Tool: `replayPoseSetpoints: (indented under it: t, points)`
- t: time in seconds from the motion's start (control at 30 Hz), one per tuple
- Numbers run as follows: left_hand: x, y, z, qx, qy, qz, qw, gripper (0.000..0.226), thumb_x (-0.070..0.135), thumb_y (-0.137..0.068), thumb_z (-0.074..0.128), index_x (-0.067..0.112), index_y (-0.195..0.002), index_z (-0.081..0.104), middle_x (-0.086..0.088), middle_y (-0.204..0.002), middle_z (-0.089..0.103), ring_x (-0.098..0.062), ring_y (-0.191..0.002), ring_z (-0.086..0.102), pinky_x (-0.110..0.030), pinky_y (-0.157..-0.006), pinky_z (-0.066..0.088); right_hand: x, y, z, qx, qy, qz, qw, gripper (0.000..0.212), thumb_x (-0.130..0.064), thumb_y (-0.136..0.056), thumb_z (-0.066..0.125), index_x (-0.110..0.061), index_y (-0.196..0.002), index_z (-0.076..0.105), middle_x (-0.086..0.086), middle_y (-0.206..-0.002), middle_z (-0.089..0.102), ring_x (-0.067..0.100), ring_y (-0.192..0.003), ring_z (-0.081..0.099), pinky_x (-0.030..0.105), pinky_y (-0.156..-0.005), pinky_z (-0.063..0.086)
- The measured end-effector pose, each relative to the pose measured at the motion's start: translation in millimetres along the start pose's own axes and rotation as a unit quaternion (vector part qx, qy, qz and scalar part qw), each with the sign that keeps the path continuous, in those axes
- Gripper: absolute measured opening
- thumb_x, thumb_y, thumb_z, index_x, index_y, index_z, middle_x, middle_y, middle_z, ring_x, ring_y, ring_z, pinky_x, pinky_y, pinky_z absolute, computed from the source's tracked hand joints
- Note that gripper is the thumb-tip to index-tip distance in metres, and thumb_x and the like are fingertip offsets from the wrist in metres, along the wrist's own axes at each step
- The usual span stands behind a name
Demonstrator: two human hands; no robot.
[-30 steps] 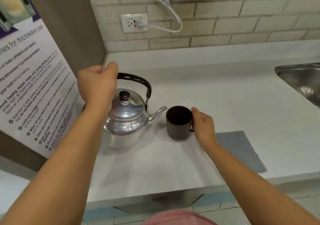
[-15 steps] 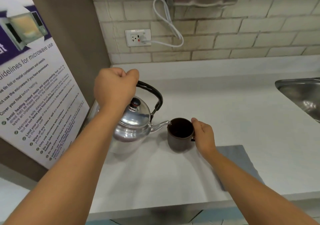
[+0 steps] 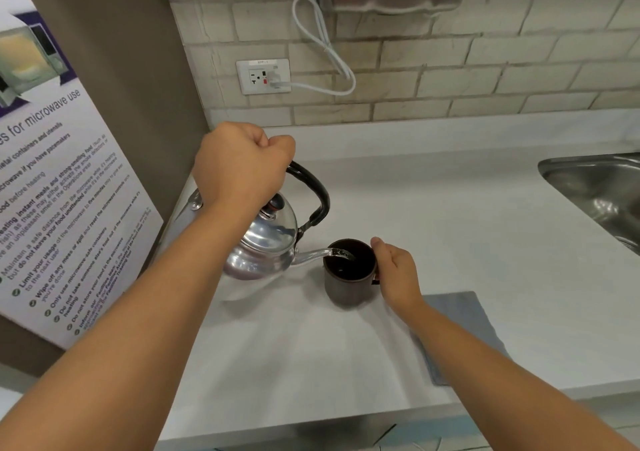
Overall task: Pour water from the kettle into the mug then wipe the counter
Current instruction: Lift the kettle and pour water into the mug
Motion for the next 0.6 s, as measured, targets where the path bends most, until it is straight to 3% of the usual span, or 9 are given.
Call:
replayPoseSetpoints:
  t: [0.17, 0.6]
  points:
    - [11, -5, 0, -0.003, -0.022, 0.018, 1.000, 0.030, 0.023, -0.063, 0.054, 0.011, -0.042, 0.036, 0.001, -0.040, 0.026, -0.019, -0.044, 0.026, -0.024, -0.048, 0.030, -1, -2, 0, -0.006, 0.000, 0.000, 1.000, 0.047, -0.032, -0.098, 0.043, -0.011, -0.057, 0.033, 0.008, -0.058, 0.033, 0.018, -0.056, 0.034, 0.033, -0.057, 0.034]
    - [18, -14, -1, -0.021, -0.056, 0.034, 0.998, 0.025, 0.024, -0.063, 0.053, 0.010, -0.044, 0.044, -0.002, -0.043, 0.036, -0.023, -0.046, 0.034, -0.027, -0.050, 0.038, 1, -2, 0, -0.017, -0.004, 0.002, 1.000, 0.054, -0.032, -0.098, 0.044, 0.002, -0.058, 0.030, 0.011, -0.061, 0.033, 0.021, -0.059, 0.033, 0.034, -0.059, 0.033]
Point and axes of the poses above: each hand's wrist, its own y-axis away from the middle knuckle, its own z-axis out of the palm, x = y × z, the point moved 1 cm from there along -y, towards the middle knuckle
